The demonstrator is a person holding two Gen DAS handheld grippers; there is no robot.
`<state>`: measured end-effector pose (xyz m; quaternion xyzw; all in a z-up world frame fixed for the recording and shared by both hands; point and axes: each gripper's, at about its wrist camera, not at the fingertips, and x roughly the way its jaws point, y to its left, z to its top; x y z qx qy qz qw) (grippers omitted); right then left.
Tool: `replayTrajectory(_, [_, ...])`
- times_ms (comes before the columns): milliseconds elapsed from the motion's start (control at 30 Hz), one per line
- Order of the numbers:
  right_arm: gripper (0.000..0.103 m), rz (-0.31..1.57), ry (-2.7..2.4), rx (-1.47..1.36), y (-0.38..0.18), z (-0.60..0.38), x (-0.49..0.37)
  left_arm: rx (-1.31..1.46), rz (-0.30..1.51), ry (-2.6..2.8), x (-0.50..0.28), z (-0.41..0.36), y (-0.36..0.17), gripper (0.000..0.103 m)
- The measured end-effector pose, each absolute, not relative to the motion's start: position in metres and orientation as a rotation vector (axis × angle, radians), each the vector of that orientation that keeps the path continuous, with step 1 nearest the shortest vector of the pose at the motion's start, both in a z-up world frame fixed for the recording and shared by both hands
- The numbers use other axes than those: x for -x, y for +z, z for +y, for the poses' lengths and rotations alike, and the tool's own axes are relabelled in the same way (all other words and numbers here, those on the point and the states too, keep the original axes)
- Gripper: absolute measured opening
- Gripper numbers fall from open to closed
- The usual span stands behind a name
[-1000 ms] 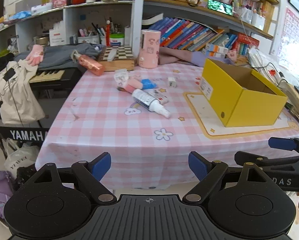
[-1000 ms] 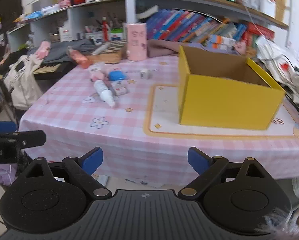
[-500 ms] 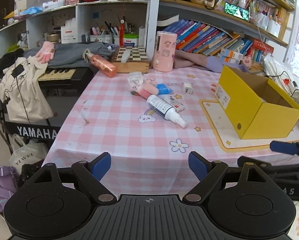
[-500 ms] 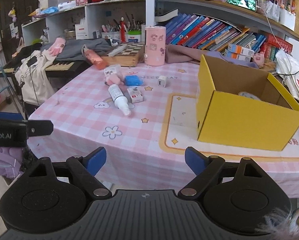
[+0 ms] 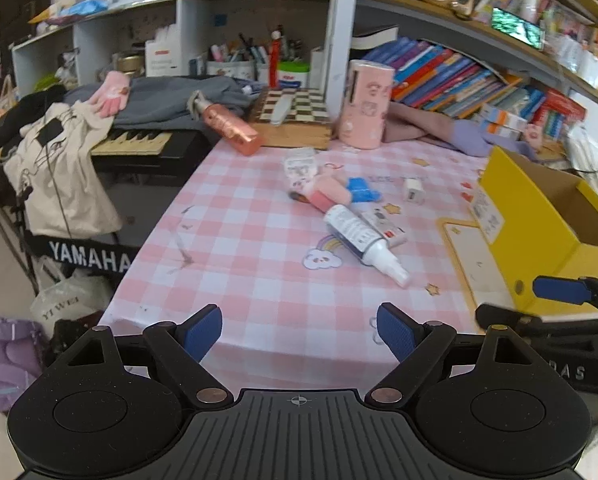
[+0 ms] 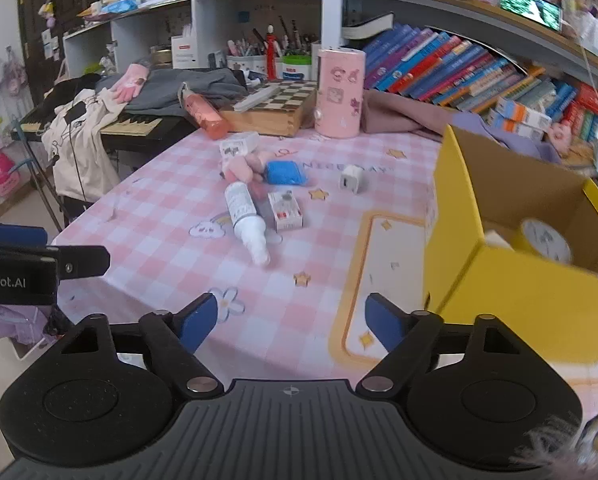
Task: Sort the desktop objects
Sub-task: 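Move the right tool to the white card box while the left tool approaches the white tube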
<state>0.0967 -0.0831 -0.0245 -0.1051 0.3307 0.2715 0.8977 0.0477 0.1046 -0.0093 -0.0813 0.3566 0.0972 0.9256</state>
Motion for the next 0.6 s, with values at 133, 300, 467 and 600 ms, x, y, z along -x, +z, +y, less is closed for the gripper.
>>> replayTrajectory(133, [0.06, 0.686, 0.579, 0.233, -0.025, -0.074, -0.122, 0.181, 0.731, 0.233, -0.061, 0.107, -0.009, 0.087])
replayTrajectory(300, [0.057, 0.694, 0.611, 0.188, -0.022, -0.067, -0.154, 0.181, 0.729, 0.265, -0.078, 0.106, -0.006, 0.087])
replayTrajectory(467, [0.052, 0.736, 0.649, 0.156, -0.025, -0.052, -0.181, 0.182, 0.727, 0.292, -0.091, 0.107, -0.004, 0.087])
replayTrajectory(600, [0.049, 0.753, 0.637, 0.185, -0.032, -0.037, -0.197, 0.194, 0.737, 0.318, -0.1, 0.109, -0.005, 0.087])
